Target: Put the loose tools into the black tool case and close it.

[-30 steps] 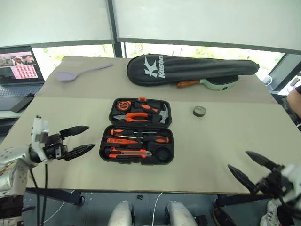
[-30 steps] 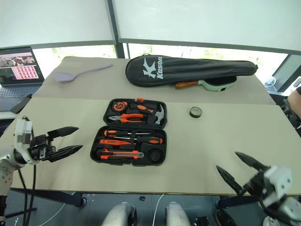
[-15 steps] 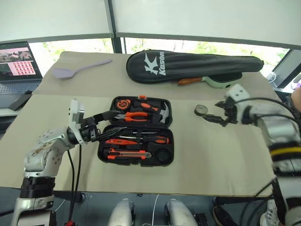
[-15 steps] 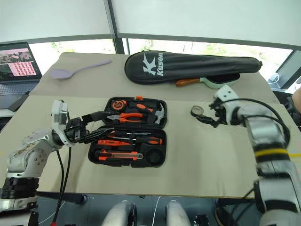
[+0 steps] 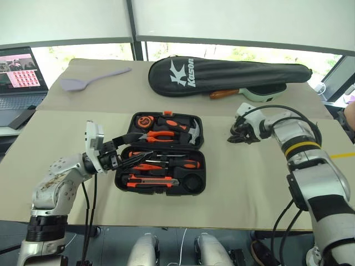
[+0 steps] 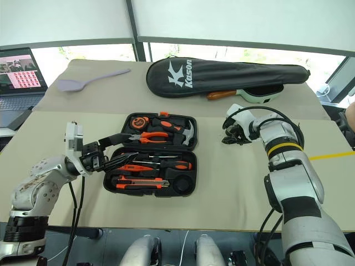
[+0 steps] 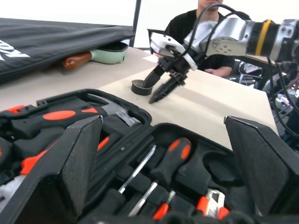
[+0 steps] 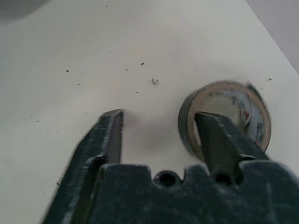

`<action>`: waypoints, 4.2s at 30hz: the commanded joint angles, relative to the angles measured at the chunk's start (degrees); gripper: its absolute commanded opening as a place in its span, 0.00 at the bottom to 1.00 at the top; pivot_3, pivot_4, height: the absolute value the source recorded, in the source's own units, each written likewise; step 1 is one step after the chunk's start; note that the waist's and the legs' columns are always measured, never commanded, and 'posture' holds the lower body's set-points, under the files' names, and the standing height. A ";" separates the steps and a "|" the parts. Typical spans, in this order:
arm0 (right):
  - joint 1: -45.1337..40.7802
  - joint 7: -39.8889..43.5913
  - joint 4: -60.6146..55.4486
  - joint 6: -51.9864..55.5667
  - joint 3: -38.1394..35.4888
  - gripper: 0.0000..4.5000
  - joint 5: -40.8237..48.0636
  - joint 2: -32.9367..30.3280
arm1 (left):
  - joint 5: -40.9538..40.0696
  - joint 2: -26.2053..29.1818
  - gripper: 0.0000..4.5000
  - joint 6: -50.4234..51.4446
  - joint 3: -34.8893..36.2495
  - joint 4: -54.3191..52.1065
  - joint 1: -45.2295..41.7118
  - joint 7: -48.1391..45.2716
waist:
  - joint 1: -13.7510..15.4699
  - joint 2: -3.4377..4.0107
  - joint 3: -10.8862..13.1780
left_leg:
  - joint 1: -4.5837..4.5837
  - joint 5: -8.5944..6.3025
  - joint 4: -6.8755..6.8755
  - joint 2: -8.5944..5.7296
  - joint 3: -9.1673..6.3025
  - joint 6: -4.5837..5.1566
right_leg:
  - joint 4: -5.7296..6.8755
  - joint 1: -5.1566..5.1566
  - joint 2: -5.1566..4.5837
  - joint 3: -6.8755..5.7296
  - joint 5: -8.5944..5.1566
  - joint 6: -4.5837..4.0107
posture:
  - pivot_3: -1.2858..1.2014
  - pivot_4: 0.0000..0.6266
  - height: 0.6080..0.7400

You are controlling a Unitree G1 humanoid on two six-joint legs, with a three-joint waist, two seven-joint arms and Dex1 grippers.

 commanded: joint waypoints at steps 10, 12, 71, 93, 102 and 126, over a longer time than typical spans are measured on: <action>2.56 21.87 -18.60 -2.84 -5.63 0.01 9.46 -2.48 | 1.09 5.48 1.00 -9.13 4.53 2.12 5.58 -11.29 | -0.48 0.04 0.02 | 0.01 0.00 -0.01 0.04 0.00 0.00 | 0.01 -0.02 0.02 0.00 0.00 0.00 | 0.52 0.24 1.00; 7.37 27.07 -35.87 7.02 -6.27 0.01 15.69 -3.09 | 1.35 7.04 1.00 -11.10 6.02 3.24 8.24 -14.21 | -0.80 0.08 0.04 | 0.00 -0.01 -0.03 0.12 -0.07 0.00 | 0.00 -0.03 0.06 -0.01 0.00 0.00 | 0.52 0.24 1.00; 29.24 -2.16 -42.83 -12.70 -5.10 0.02 10.77 3.17 | 19.39 -0.89 0.00 -6.95 -3.60 22.51 -7.37 14.98 | 0.44 -0.57 0.13 | 0.19 0.01 0.53 0.13 -0.05 -0.02 | 0.79 0.03 0.14 -0.07 -0.06 -0.15 | 0.52 0.24 1.00; 44.07 0.31 -68.60 6.70 -11.75 0.02 17.04 -3.13 | 15.82 -0.62 0.00 -0.74 -5.15 15.22 -4.13 3.31 | 0.82 -0.56 0.14 | 0.09 0.00 0.56 0.08 -0.11 0.00 | 0.74 0.03 0.09 -0.10 -0.09 -0.10 | 0.52 0.24 1.00; 39.08 0.95 -76.20 44.35 -16.99 0.57 30.37 -11.80 | 12.00 11.49 0.65 21.57 -2.47 9.68 -5.86 4.84 | 0.60 -0.56 0.16 | 0.13 0.00 0.55 0.12 -0.24 0.00 | 0.76 0.03 0.11 -0.09 -0.09 -0.11 | 0.52 0.24 1.00; 13.86 -17.27 -50.50 63.60 -9.10 0.69 27.43 1.35 | 15.14 -0.11 0.72 45.48 -6.97 17.20 -25.91 29.04 | 0.45 -0.60 0.20 | -0.11 0.03 0.57 -0.01 -0.26 -0.01 | 0.80 -0.14 0.10 -0.10 -0.09 -0.10 | 0.52 0.24 1.00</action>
